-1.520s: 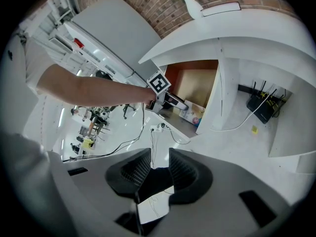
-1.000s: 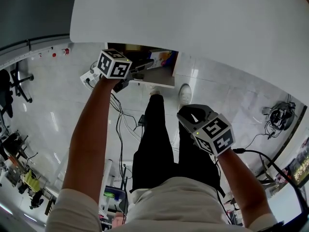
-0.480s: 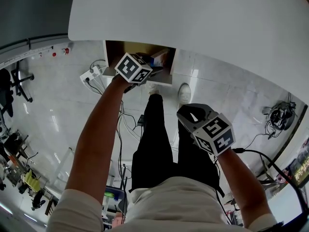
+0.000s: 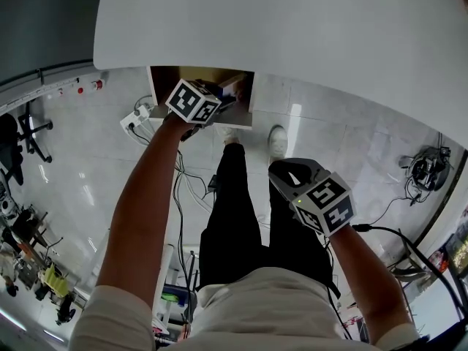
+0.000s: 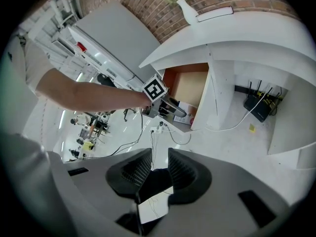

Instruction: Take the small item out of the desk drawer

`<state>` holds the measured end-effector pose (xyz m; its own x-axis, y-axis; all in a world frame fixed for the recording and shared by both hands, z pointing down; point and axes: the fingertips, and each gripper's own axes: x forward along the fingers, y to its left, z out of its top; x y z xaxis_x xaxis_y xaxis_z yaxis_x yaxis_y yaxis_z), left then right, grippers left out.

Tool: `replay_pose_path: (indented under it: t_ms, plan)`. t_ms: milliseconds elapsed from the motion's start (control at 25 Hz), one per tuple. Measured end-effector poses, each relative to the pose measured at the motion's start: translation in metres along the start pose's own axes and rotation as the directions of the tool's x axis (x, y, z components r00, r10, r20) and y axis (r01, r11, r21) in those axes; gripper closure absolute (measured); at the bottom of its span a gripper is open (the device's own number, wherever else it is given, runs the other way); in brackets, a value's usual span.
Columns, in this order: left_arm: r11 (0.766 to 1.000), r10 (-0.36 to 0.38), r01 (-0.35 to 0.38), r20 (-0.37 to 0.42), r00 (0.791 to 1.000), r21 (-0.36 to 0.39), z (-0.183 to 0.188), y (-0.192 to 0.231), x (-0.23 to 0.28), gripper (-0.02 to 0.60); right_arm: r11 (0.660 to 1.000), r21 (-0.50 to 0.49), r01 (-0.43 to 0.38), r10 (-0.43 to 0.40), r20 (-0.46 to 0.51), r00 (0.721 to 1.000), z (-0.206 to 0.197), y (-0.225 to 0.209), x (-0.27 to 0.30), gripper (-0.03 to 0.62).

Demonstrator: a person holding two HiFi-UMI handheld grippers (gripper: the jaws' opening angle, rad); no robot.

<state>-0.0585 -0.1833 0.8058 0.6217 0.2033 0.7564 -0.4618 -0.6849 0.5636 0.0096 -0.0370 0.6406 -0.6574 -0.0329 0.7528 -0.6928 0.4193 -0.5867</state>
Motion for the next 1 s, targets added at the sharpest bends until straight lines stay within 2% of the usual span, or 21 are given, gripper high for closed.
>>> replay_pose_path:
  t_ms: [280,400,640,800,1000]
  plan:
    - [0.991,0.091,-0.082,0.084,0.992,-0.110,0.006,0.010,-0.015,0.492,1.000,-0.008,0.009,-0.009,0.017,1.000,-0.004,0.002,-0.011,0.476]
    - [0.986,0.119,-0.105,0.105,0.987,-0.131,0.010,0.006,-0.026,0.500,1.000,-0.018,0.012,-0.011,0.025,1.000,-0.003,0.003,-0.021,0.476]
    - [0.975,0.174,-0.146,0.163,0.971,-0.169,0.027,-0.028,-0.048,0.502,0.999,-0.046,0.018,-0.015,0.045,0.999,-0.010,0.010,-0.057,0.476]
    - [0.965,0.221,-0.185,0.198,0.955,-0.184,0.036,-0.042,-0.081,0.502,0.996,-0.082,0.018,-0.013,0.061,0.998,-0.006,0.016,-0.075,0.482]
    - [0.949,0.244,-0.175,0.259,0.934,-0.263,0.036,-0.075,-0.119,0.502,0.993,-0.117,0.029,-0.019,0.081,0.997,-0.007,0.021,-0.107,0.488]
